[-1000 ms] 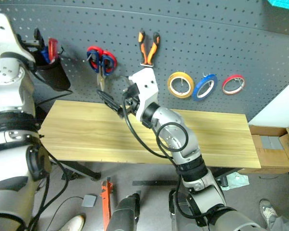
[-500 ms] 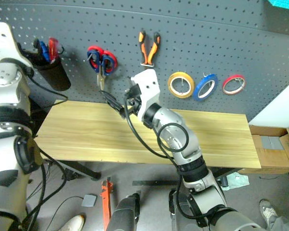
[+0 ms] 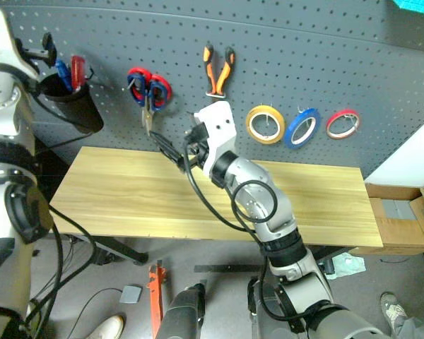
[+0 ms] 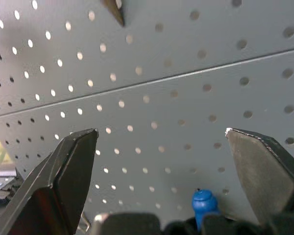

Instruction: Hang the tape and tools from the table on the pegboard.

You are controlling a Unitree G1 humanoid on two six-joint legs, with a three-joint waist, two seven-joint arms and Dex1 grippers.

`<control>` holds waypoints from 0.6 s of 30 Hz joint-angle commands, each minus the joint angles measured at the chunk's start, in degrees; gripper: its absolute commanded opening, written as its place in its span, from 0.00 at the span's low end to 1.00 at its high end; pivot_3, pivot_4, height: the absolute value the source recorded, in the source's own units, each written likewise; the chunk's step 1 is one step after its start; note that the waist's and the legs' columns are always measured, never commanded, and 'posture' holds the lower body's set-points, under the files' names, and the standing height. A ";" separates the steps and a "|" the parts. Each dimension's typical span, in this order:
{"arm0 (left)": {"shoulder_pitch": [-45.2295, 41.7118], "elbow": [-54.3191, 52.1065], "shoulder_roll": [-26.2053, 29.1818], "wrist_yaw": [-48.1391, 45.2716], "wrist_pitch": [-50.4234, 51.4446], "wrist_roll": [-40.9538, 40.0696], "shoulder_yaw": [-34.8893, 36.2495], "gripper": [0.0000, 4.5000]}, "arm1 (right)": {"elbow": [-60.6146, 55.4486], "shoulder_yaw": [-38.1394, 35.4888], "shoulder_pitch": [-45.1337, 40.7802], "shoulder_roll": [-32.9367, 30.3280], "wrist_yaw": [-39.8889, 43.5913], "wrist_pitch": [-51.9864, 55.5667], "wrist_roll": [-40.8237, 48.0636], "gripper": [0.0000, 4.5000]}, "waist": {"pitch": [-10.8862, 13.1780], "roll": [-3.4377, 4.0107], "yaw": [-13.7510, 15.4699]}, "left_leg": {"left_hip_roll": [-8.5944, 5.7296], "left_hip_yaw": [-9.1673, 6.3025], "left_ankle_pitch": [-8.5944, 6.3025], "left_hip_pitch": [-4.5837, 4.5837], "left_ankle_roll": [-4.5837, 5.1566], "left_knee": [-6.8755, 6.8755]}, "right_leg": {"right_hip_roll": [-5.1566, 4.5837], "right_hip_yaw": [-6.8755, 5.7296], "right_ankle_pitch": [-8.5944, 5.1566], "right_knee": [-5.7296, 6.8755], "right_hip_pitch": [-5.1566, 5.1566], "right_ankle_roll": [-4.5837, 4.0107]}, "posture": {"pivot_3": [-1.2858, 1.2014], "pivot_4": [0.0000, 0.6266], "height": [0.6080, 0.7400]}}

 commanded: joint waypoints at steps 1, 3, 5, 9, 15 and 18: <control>1.38 -1.38 0.32 0.15 -2.36 -0.28 0.18 1.00 | -2.69 -1.21 -0.27 -0.03 -0.22 -0.37 0.07 1.00 | 0.00 0.00 -0.01 | 0.00 0.01 0.00 0.01 0.00 0.00 | 0.00 0.01 0.00 0.01 0.00 0.00 | 0.51 0.33 1.00; 1.70 -0.97 0.58 0.07 -2.41 -0.04 -0.01 1.00 | -2.64 -1.32 -0.40 -0.17 -0.22 -0.31 0.08 1.00 | 0.00 0.00 -0.02 | 0.00 0.02 0.00 0.01 0.00 0.00 | -0.01 0.01 0.00 0.01 0.00 0.00 | 0.51 0.33 1.00; 0.64 -0.20 1.15 0.04 -2.21 0.33 -0.24 1.00 | -2.37 -1.45 -0.60 -0.26 -0.15 -0.47 0.09 1.00 | 0.00 0.00 0.00 | 0.02 0.01 0.00 0.00 0.00 0.00 | -0.01 0.00 0.00 0.01 -0.01 0.00 | 0.51 0.33 1.00; -1.58 1.33 1.43 -0.27 -2.21 1.52 -1.27 1.00 | -2.15 -1.50 -0.83 -0.24 -0.12 -0.62 -0.02 1.00 | 0.00 0.00 0.09 | 0.01 0.00 0.00 -0.01 0.00 0.00 | 0.01 -0.01 0.00 0.00 -0.01 0.00 | 0.51 0.33 1.00; -4.29 2.87 0.98 -0.43 -2.25 2.82 -2.33 1.00 | -2.64 -1.72 -0.78 -0.37 -0.42 -0.34 -0.21 1.00 | 0.00 0.00 -0.03 | -0.02 0.04 0.00 0.00 0.00 0.00 | 0.08 0.01 0.00 0.00 0.00 0.01 | 0.50 0.33 1.00; -5.48 3.23 0.69 -0.52 -2.43 3.12 -2.48 1.00 | -2.99 -1.78 -0.56 -0.63 -0.60 -0.05 -0.32 1.00 | 0.00 0.00 -0.09 | 0.00 0.03 0.00 0.00 0.00 0.00 | 0.08 0.00 0.00 0.01 0.00 0.00 | 0.50 0.33 1.00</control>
